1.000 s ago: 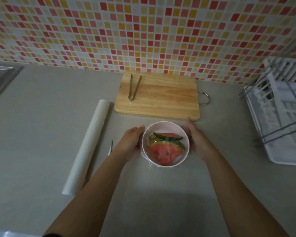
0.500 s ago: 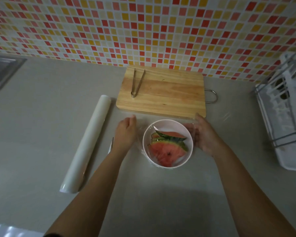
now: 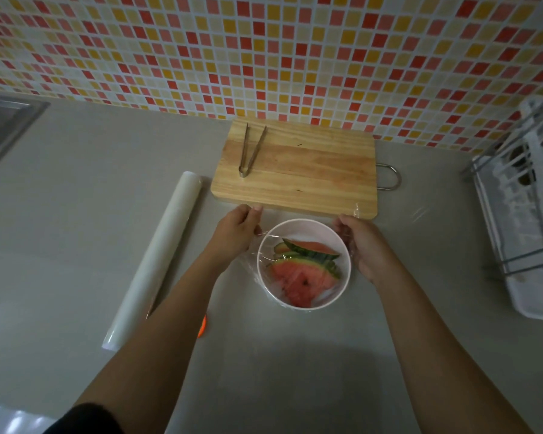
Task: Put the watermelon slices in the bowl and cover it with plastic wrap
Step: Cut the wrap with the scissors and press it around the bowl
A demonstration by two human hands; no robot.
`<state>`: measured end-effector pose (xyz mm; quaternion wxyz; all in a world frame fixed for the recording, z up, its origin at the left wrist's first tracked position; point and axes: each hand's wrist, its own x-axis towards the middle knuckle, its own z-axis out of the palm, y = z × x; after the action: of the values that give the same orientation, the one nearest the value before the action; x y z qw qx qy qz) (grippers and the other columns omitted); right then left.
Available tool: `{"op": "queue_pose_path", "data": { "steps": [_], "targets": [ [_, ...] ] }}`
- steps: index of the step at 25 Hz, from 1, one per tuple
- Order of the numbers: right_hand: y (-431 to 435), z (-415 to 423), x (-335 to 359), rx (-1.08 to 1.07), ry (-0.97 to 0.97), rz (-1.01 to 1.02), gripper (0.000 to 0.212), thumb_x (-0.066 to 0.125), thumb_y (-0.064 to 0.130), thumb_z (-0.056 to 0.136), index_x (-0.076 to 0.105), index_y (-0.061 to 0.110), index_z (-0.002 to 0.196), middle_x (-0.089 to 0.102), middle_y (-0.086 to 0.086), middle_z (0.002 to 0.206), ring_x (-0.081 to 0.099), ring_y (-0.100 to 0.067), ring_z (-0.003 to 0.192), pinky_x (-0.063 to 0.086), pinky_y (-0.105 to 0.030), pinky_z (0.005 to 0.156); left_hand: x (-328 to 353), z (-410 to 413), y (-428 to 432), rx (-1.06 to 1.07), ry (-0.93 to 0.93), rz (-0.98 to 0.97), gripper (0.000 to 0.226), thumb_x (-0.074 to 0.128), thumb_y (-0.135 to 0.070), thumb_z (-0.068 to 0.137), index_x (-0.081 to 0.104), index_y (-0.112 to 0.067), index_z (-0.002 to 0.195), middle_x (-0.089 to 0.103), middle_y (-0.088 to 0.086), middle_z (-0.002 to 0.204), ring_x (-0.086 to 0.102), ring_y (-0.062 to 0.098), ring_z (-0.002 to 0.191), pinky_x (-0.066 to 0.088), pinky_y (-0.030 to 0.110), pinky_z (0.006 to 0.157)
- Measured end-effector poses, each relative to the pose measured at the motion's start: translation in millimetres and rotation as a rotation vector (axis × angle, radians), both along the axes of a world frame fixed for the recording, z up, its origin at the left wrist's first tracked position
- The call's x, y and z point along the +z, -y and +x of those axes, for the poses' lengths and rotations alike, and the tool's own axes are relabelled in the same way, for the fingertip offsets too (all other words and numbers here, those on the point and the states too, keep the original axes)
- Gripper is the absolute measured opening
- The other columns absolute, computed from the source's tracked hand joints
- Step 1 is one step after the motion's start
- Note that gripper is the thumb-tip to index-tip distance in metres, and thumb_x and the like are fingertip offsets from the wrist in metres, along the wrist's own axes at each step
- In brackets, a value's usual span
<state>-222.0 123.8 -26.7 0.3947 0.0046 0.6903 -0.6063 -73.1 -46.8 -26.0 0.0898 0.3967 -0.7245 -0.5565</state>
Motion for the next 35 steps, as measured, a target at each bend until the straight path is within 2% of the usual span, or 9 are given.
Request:
{"op": "queue_pose_path", "data": {
  "steps": [3,6,9,13,17,22,25,30,35],
  "targets": [
    [2.4,-0.7,1.7,0.010,0.004,0.028,0.029,0.049,0.025,0.088,0.057,0.015,0.061,0.053,0.009,0.039,0.047,-0.005,0.038,0.037,-0.017,0.040,1.3,6.6,3.5,-0.146,0.096,-0.018,0.055,0.047,-0.064,0.084,0.066,-0.016,0.068,0.062,-0.011,0.058,0.056,0.003,0.052,0.044,0.021,0.057],
    [-1.3,-6.1,4.2,0.154,-0.034,0.065,0.034,0.055,0.039,0.084,0.068,0.014,0.064,0.059,0.008,0.045,0.053,-0.009,0.046,0.040,-0.022,0.049,3.5,8.0,5.2,-0.205,0.026,-0.027,0.044,0.057,-0.048,0.087,0.055,-0.011,0.063,0.054,-0.002,0.061,0.052,0.010,0.059,0.045,0.031,0.065],
    [-7.0,-10.3,1.9,0.190,-0.105,0.042,0.028,0.059,0.035,0.084,0.074,0.017,0.068,0.062,0.008,0.047,0.057,-0.004,0.044,0.040,-0.020,0.046,5.6,8.1,4.5,-0.097,-0.048,-0.033,0.036,0.053,-0.037,0.094,0.055,-0.012,0.067,0.060,0.003,0.069,0.058,0.014,0.065,0.052,0.033,0.072],
    [-3.1,-7.4,-3.2,0.062,-0.030,-0.019,0.031,0.057,0.028,0.087,0.072,0.016,0.063,0.053,0.010,0.041,0.050,-0.002,0.039,0.039,-0.014,0.039,3.3,6.4,-5.4,-0.027,-0.065,-0.067,0.038,0.044,-0.038,0.098,0.058,-0.008,0.078,0.069,0.003,0.076,0.059,0.006,0.053,0.048,0.022,0.056],
    [-1.1,-7.1,-5.2,0.018,0.003,-0.020,0.032,0.055,0.025,0.088,0.071,0.014,0.062,0.043,0.011,0.042,0.041,-0.002,0.038,0.037,-0.015,0.040,5.7,7.4,-0.6,-0.133,-0.002,-0.041,0.045,0.048,-0.053,0.091,0.070,-0.015,0.079,0.067,-0.007,0.068,0.058,0.003,0.059,0.047,0.022,0.062],
    [2.1,-2.9,-2.1,0.002,0.045,-0.020,0.028,0.053,0.029,0.089,0.068,0.015,0.071,0.042,0.012,0.038,0.035,-0.002,0.034,0.032,-0.016,0.039,3.2,6.6,-3.5,-0.164,-0.074,-0.054,0.039,0.052,-0.039,0.094,0.059,-0.008,0.071,0.059,0.000,0.065,0.052,0.011,0.059,0.045,0.029,0.061],
    [4.4,4.7,1.1,-0.047,0.042,-0.039,0.027,0.051,0.032,0.091,0.065,0.017,0.073,0.048,0.010,0.035,0.044,-0.003,0.032,0.037,-0.016,0.037,0.8,6.2,-7.9,-0.132,-0.091,-0.034,0.033,0.048,-0.036,0.096,0.058,-0.020,0.070,0.062,0.000,0.071,0.055,0.012,0.060,0.046,0.029,0.059],
    [11.6,15.7,-2.2,-0.187,-0.005,-0.036,0.028,0.054,0.038,0.089,0.068,0.021,0.072,0.066,-0.005,0.072,0.061,-0.023,0.070,0.048,-0.036,0.072,-2.4,6.9,-11.7,-0.093,-0.105,0.000,0.036,0.047,-0.035,0.097,0.056,-0.008,0.075,0.061,0.008,0.073,0.054,0.015,0.064,0.043,0.032,0.062],
    [11.4,16.3,-6.3,-0.226,-0.027,-0.012,0.034,0.051,0.046,0.088,0.070,0.029,0.065,0.064,0.006,0.055,0.060,-0.018,0.062,0.049,-0.032,0.065,-2.8,4.1,-14.4,-0.073,-0.120,0.046,0.040,0.046,-0.033,0.098,0.053,0.000,0.076,0.054,0.005,0.068,0.050,0.018,0.065,0.042,0.034,0.066]
  ]
}}
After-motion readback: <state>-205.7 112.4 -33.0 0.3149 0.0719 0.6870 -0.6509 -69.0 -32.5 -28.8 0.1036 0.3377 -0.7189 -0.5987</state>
